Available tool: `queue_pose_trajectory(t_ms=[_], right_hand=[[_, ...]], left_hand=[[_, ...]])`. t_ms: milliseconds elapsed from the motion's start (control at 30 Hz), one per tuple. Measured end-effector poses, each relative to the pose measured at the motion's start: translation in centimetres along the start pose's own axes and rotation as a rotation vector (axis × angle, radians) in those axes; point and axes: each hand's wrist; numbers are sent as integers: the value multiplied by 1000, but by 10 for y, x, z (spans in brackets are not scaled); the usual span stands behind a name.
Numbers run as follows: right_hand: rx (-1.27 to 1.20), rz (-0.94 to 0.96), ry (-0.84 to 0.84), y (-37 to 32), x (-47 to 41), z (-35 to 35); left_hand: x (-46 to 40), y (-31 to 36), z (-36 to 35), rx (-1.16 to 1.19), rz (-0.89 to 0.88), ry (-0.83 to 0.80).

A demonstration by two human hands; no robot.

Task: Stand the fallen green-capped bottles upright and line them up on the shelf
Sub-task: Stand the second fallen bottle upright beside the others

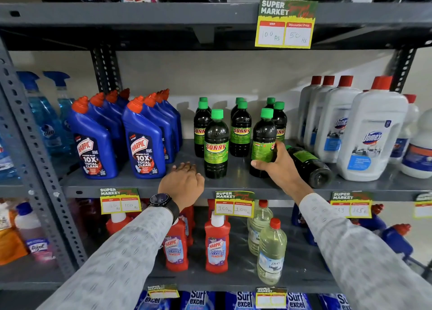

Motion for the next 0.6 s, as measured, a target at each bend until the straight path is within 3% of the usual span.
queue_pose_trajectory(t_ms=[267,500,600], right_hand=[[38,-11,83,-2,3,-5],[-63,-66,-28,8,-5,0],[-30,-62,1,6,-3,0]], left_hand=[[-2,-2,-2,-16,-17,-10],[-3,-4,-6,-27,-28,-4],[-3,-3,-5,-29,-27,-3]])
Point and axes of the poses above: each hand's wrist, its own x-axis away from the middle knuckle, its own z-axis out of the back of the hand, y = z × x, and after that the axes turned 11 degrees about y, right-handed
